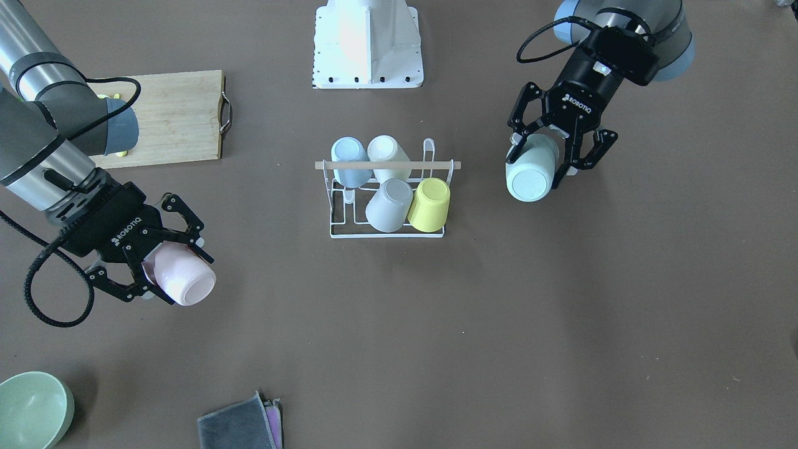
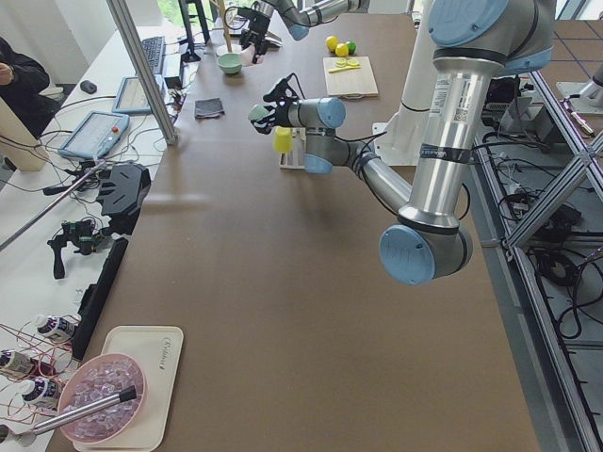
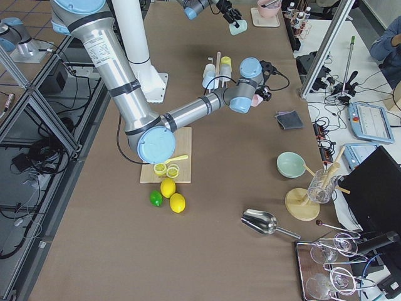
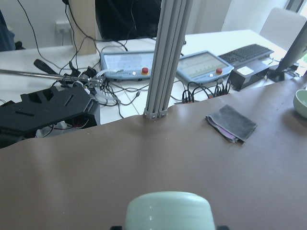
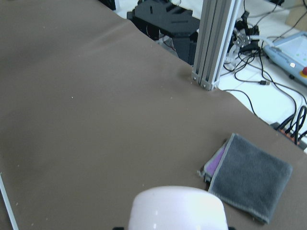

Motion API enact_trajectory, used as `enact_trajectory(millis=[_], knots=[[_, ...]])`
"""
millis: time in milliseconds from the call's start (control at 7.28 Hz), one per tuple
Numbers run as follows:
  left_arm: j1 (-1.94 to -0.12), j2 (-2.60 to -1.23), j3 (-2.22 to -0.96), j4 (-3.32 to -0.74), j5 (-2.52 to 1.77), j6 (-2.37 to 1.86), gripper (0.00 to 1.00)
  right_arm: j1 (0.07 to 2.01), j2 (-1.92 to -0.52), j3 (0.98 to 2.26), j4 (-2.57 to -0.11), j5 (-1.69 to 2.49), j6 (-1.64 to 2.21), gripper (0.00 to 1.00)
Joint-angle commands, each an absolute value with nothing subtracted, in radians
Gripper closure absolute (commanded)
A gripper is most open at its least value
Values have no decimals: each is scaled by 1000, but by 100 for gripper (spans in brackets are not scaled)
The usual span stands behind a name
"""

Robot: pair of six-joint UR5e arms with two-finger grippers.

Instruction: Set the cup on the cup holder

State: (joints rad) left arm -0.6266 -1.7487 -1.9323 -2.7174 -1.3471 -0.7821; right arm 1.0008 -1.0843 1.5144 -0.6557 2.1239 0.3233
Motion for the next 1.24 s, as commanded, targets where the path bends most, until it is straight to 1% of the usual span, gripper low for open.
enact_trajectory(millis=[0, 137, 412, 550, 687, 825, 1100], knots=[[-347, -1752, -1918, -2838, -988, -625, 100, 994, -1071, 1511, -519, 2056, 319, 100], [-266, -1785, -1910, -2858, -851, -551, 100, 973, -1072, 1509, -447, 2015, 325, 100], [-235, -1784, -1919, -2968, -789, -456, 100, 919, -1071, 1526, -360, 1900, 410, 100], [-204, -1789, -1914, -3002, -767, -401, 100, 846, -1071, 1534, -269, 1734, 522, 100], [-131, -1790, -1896, -3013, -711, -394, 100, 774, -1074, 1555, -259, 1613, 556, 100], [-115, -1792, -1882, -3016, -694, -394, 100, 682, -1074, 1560, -224, 1445, 604, 100], [-106, -1798, -1852, -3086, -693, -394, 100, 576, -1072, 1566, -172, 1306, 685, 100]])
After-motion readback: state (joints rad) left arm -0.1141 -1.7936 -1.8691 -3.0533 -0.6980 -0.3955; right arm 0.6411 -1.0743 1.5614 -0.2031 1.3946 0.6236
